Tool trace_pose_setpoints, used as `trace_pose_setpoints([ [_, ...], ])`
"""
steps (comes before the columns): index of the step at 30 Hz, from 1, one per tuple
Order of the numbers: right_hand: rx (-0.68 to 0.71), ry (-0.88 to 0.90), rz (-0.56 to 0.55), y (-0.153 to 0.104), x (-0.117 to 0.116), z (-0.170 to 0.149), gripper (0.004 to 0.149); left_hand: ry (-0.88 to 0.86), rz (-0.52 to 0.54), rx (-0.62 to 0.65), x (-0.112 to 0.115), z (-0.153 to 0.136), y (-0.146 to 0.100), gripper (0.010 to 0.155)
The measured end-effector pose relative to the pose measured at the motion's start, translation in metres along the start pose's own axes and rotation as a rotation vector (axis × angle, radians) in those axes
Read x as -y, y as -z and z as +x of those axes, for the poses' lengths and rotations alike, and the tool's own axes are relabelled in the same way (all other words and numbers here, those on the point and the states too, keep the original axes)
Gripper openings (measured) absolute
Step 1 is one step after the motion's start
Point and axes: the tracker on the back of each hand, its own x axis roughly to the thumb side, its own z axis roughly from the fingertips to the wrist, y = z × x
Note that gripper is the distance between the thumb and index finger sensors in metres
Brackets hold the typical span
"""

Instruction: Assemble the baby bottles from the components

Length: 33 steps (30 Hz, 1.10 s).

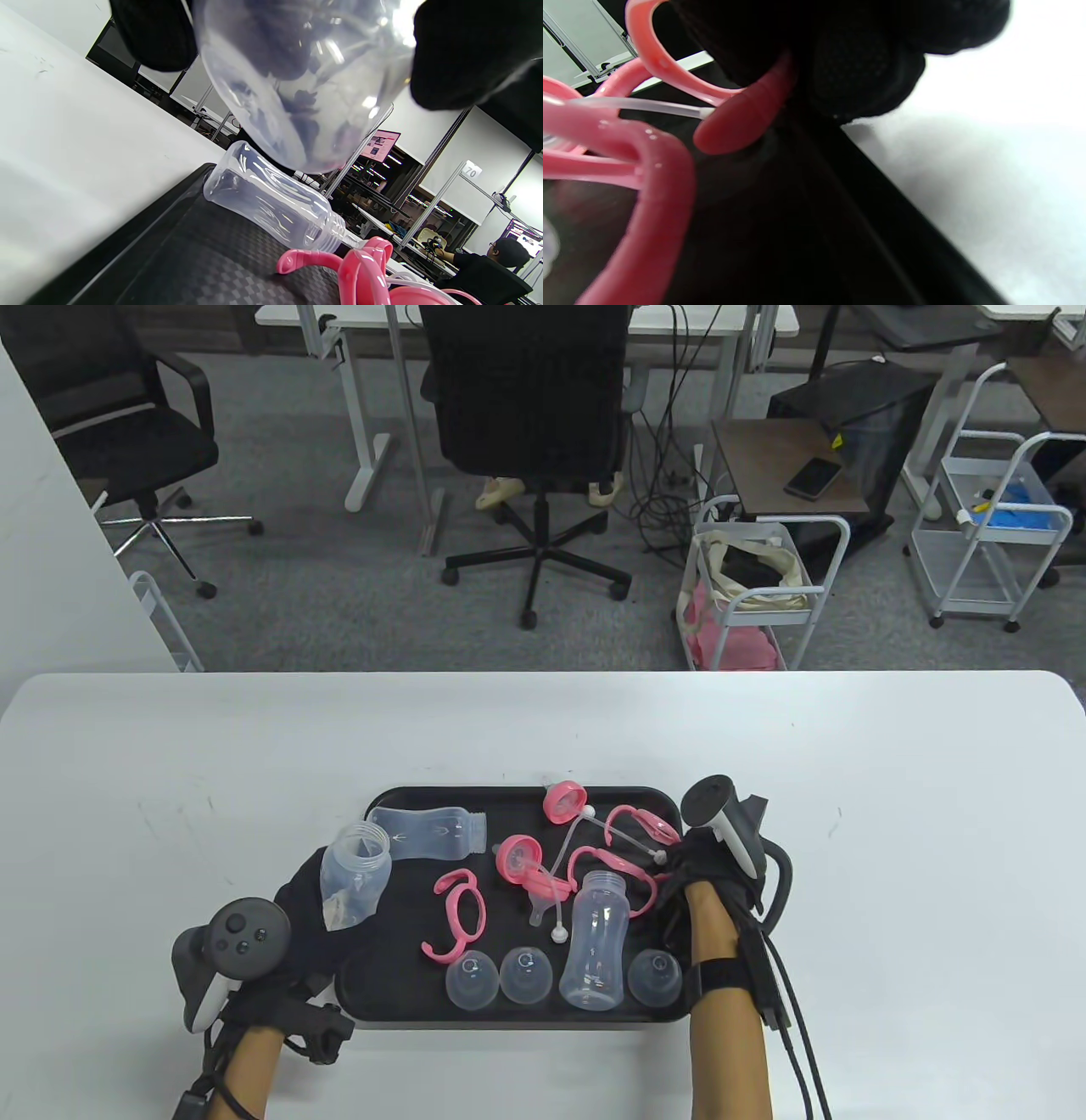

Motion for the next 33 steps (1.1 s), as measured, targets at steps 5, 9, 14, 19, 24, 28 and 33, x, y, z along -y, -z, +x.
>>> trace_pose_setpoints([
  [5, -0.014, 0.073, 0.000, 0.000, 0.002, -0.008, 0.047, 0.000, -0.004, -0.006, 0.000, 0.000, 0.000, 0.098],
  [9, -0.015, 0.162, 0.006, -0.001, 0.007, -0.015, 0.047, -0.002, -0.007, -0.008, 0.000, 0.000, 0.000, 0.098],
  [14, 0.004, 0.274, 0.019, -0.003, 0.013, -0.018, 0.048, -0.004, -0.011, -0.008, 0.000, -0.001, 0.000, 0.098],
  [19, 0.035, 0.291, -0.034, -0.006, 0.019, -0.016, 0.048, -0.007, -0.008, -0.011, -0.001, -0.002, 0.000, 0.098],
  [24, 0.055, 0.316, -0.081, -0.010, 0.022, -0.015, 0.047, -0.009, -0.007, -0.011, -0.002, -0.003, 0.000, 0.098],
  [28, 0.072, 0.363, -0.107, -0.013, 0.024, -0.015, 0.047, -0.010, -0.011, -0.010, -0.002, -0.003, 0.000, 0.098],
  [33, 0.085, 0.454, -0.144, -0.020, 0.031, -0.020, 0.047, -0.009, -0.013, -0.011, -0.002, -0.004, -0.001, 0.098],
])
